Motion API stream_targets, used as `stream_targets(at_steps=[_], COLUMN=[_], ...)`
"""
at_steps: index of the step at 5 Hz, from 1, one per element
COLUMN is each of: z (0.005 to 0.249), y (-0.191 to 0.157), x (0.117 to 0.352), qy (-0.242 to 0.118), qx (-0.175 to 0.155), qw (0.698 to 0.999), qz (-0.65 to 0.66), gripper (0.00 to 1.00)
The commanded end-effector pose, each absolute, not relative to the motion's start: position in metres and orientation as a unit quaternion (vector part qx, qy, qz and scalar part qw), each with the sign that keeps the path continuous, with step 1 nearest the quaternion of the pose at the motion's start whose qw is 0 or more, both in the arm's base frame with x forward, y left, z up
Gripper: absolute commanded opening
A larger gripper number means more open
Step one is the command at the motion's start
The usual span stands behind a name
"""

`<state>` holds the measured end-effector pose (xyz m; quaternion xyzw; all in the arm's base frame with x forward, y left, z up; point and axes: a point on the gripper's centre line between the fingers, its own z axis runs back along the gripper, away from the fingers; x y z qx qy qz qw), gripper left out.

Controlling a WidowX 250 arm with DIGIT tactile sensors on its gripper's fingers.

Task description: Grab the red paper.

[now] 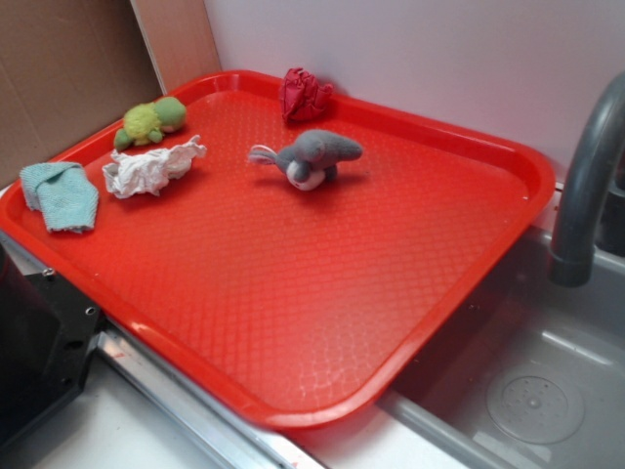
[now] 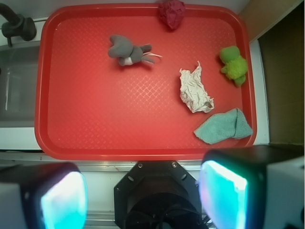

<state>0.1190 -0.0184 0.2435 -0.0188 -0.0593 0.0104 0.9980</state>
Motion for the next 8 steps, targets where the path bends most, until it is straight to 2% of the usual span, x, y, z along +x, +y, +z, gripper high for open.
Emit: stream_targets(at_steps=[1,2,3,4,8], z=[0.244,0.202,0.184,0.164,0.164], y=[-0.018,0.014,0.053,0.08,0.08], x=[0.119,0.158,0.192,0.235,0.235], qy=[-0.059,-0.091,-0.113,-0.149,-0.149], qx=[-0.019,0.017,0.036,0.038,0.038], qw=[0.998,0.996,0.993,0.988,0.988], qz=[0.01,-0.003,-0.004,-0.01,-0.01], gripper=[1.0,1.0,1.0,1.0,1.0])
